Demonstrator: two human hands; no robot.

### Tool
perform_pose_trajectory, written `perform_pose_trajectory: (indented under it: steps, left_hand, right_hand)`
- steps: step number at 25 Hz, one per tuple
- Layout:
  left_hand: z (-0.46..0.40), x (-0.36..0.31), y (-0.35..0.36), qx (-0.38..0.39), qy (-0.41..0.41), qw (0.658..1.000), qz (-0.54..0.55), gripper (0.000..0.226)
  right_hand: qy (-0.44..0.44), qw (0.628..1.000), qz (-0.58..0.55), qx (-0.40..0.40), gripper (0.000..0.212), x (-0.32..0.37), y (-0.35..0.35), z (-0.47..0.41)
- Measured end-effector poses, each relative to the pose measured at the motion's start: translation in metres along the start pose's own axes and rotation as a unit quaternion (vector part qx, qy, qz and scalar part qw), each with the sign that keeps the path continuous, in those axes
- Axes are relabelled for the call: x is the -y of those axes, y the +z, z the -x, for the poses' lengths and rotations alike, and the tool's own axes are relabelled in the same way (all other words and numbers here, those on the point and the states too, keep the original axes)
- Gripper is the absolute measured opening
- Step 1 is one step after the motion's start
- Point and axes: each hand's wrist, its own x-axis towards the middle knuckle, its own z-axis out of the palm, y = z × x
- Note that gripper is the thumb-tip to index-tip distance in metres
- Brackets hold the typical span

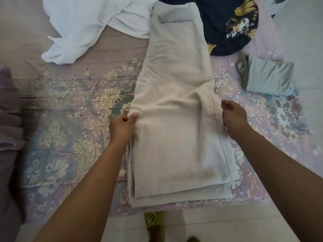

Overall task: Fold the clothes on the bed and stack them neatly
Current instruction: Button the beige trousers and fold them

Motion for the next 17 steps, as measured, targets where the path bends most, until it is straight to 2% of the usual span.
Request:
perform_pose_trajectory:
  steps: [3, 7, 10, 13, 15, 17]
  left_hand:
    - [0.016, 0.009, -0.002, 0.011, -0.001, 0.999, 0.049, 0.033]
    - [0.053, 0.053, -0.012, 0.08, -0.014, 0.996, 0.032, 0.032]
    - [0.08, 0.081, -0.022, 0.114, -0.049, 0.992, 0.03, 0.023]
    - [0.105, 0.099, -0.024, 0.142, -0.064, 0.988, -0.014, 0.034]
    - [0.118, 0.103, -0.024, 0.106, -0.029, 0.993, -0.031, 0.039]
    - [0.125, 0.108, -0.026, 0.024, -0.001, 1.0, 0.0, 0.03]
  right_hand:
    - [0.033, 0.999, 0.001, 0.028, 0.029, -0.015, -0.006, 0.018]
    - [0.003, 0.983, 0.136, 0.124, 0.042, -0.048, -0.032, 0.055]
    - [0.037, 0.977, 0.149, 0.145, 0.053, -0.062, -0.048, 0.077]
    - [0.03, 0.958, 0.224, 0.175, 0.049, -0.073, -0.06, 0.086]
    - [0.033, 0.969, 0.193, 0.154, 0.047, -0.077, -0.066, 0.091]
    - [0.049, 0.981, 0.135, 0.128, 0.042, -0.085, -0.072, 0.096]
